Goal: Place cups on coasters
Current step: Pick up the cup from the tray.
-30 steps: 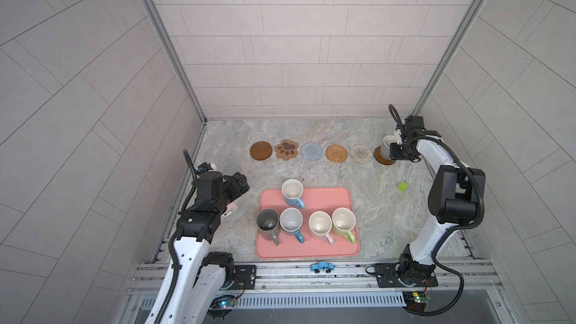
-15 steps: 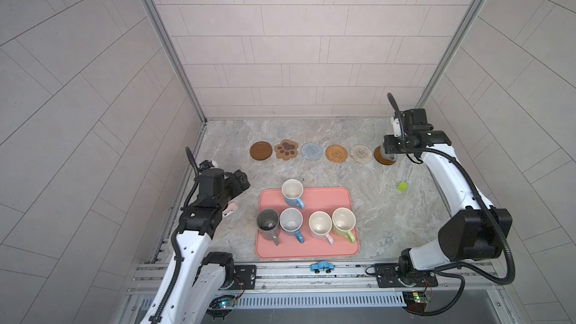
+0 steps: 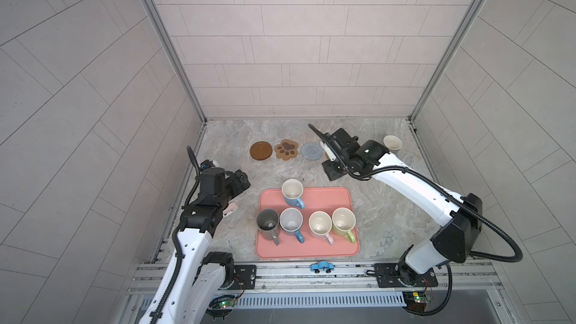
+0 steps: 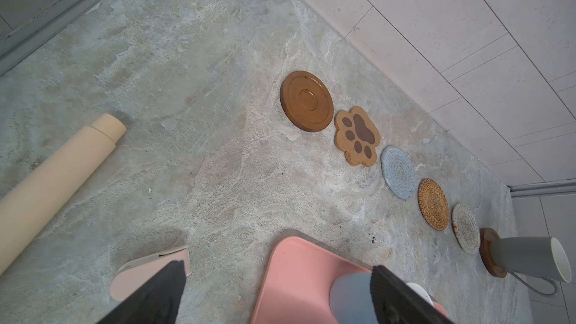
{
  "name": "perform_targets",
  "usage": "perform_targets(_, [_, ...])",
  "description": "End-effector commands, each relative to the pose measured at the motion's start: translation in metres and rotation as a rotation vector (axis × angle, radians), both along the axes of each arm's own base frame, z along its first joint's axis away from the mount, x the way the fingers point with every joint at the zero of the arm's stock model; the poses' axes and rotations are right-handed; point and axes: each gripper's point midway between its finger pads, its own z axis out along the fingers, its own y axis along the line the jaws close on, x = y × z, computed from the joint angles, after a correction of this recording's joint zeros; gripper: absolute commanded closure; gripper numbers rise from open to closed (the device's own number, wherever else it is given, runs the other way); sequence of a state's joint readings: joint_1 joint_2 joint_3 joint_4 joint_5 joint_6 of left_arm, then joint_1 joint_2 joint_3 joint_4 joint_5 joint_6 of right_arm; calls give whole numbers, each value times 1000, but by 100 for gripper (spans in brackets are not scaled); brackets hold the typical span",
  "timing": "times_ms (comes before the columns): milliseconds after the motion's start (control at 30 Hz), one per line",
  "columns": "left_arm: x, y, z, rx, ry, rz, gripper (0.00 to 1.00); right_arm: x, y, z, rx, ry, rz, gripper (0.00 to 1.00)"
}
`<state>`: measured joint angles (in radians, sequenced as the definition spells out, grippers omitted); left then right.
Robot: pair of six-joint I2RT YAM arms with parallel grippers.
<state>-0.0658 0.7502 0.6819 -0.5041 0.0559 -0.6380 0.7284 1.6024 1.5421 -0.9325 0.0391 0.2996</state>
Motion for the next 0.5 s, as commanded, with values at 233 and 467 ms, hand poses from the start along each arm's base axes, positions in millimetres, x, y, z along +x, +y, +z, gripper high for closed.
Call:
perform_targets(233, [-1,-2,-9,-14,11,-1,0,-51,56,-49,-99,148,71,44])
perform_targets(467, [1,-3,-11,-20,15,-3,0,-63,80,-66,-97,178,96,45])
